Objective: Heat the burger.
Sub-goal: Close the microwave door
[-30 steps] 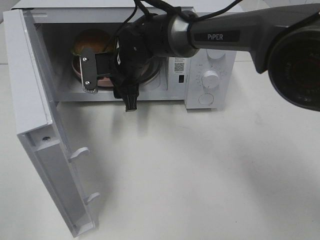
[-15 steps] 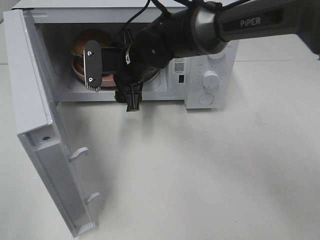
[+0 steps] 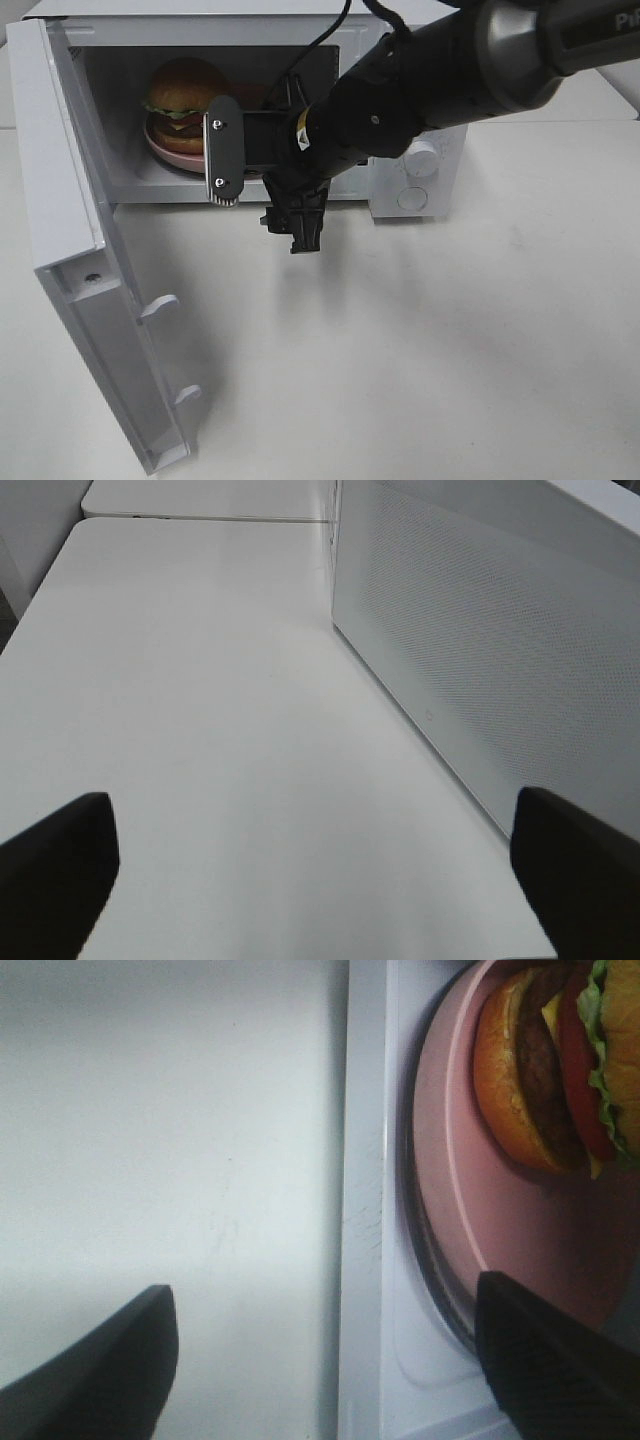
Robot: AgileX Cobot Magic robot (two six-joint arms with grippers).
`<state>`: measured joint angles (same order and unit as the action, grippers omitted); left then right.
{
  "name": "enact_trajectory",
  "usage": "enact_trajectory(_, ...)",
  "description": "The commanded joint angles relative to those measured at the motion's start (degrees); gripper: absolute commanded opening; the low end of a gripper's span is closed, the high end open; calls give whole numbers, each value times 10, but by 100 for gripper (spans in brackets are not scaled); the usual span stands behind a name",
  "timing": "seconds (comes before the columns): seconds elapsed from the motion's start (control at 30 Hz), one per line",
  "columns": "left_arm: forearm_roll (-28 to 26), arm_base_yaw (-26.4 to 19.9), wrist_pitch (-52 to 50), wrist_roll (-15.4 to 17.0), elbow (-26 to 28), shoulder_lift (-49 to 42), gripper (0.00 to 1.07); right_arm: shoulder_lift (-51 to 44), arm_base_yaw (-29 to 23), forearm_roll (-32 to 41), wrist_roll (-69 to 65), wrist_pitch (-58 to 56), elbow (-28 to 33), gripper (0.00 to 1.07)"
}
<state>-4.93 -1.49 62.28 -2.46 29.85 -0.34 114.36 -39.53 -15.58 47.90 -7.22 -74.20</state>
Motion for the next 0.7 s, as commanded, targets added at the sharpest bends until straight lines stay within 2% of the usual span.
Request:
enact_trajectory(0.03,0,4,-8,0,-2,-9,100,-45,1,-2,-27,5,43,78)
enact_trajectory(0.13,0,4,-8,0,-2,-9,100,-56,1,-2,-32,5,53,77)
enact_trajectory(0.2,0,4,-8,0,-2,-9,100,-97,1,-2,-57,3,92,76)
enact_trajectory(0.7,0,4,-8,0,-2,-9,100,-256,1,-2,-193,-53,210,76)
